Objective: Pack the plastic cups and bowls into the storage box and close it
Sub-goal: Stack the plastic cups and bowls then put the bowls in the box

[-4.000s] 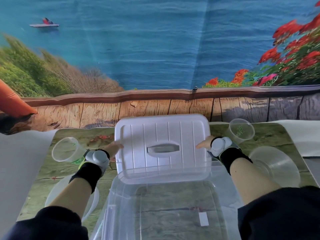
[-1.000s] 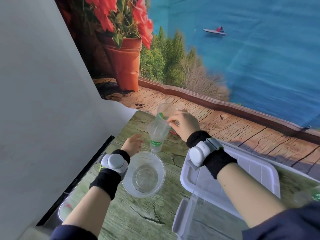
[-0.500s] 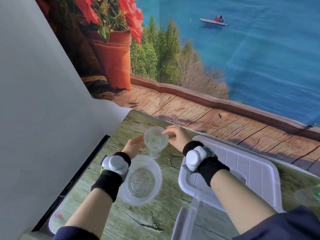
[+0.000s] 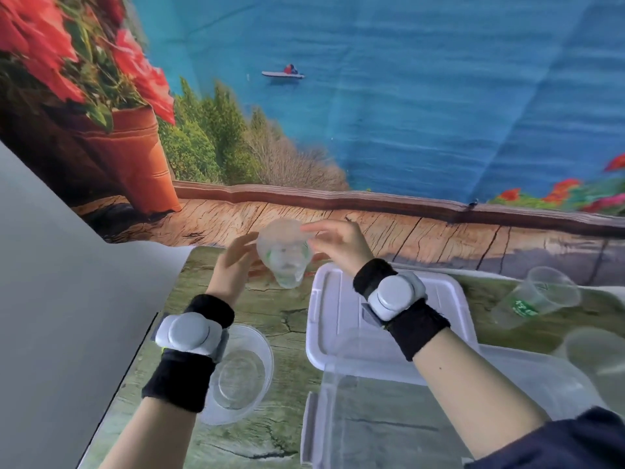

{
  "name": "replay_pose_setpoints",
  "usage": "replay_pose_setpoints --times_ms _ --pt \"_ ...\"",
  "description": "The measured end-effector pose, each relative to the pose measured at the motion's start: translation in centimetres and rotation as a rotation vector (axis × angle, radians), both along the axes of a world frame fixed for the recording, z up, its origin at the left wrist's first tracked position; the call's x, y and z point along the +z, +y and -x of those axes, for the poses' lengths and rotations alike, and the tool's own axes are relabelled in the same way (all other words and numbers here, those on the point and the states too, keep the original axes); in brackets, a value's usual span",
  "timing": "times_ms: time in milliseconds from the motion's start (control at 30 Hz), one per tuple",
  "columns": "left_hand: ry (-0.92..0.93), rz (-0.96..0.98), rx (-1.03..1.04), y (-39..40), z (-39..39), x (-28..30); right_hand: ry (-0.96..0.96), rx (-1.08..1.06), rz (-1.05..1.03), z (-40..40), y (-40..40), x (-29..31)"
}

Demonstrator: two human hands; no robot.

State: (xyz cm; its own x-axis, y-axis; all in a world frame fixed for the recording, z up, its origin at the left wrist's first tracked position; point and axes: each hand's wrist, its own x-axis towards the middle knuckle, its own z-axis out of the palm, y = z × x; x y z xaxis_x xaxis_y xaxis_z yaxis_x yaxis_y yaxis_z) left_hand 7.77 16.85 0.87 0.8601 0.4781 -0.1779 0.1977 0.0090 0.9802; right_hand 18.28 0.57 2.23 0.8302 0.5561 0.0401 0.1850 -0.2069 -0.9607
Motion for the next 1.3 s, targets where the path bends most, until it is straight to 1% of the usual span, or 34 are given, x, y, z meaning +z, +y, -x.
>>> replay_pose_setpoints --times_ms 100,167,267,300,333,433,600,733,867,1067,1300 --pt "-0.102 0.016 -0.017 -3.7 -1.5 2.3 -0.003 -0.109 -0.13 0.0 -4.6 2.2" --pt "-0.147 0.038 -0.091 -7.4 -2.3 3.3 0.003 -0.211 -0.194 0.3 -9.0 3.3" --pt "-0.184 0.074 -0.232 -12.0 -2.2 4.4 0.019 -0.343 -0.231 1.1 -14.0 4.1" --pt "-0.186 0.078 -0.296 -13.9 -1.9 4.3 0.015 -0.401 -0.231 1.6 -16.4 4.1" --pt "-0.193 0.076 -0.338 -14.2 -1.6 4.4 0.024 -0.428 -0.234 1.7 -17.1 4.2" --pt "-0.149 0.043 -0.506 -17.3 -0.7 4.3 0.082 -0.525 -0.27 3.0 -21.8 4.0" --pt "-0.098 0.034 -0.667 -22.1 0.1 2.8 0.193 -0.66 -0.337 6.2 -28.4 3.2" --pt "-0.06 0.042 -0.708 -24.9 0.9 1.4 0.206 -0.762 -0.367 8.1 -32.1 2.2" --pt "-0.045 0.046 -0.749 -27.9 1.1 1.2 0.21 -0.816 -0.376 9.0 -35.0 1.9" --pt "-0.098 0.045 -0.79 -35.3 -0.2 3.2 0.129 -0.828 -0.393 10.1 -40.0 3.3" --pt "-0.166 0.082 -0.894 -47.2 -0.8 6.3 0.014 -0.898 -0.456 12.0 -51.1 7.0"
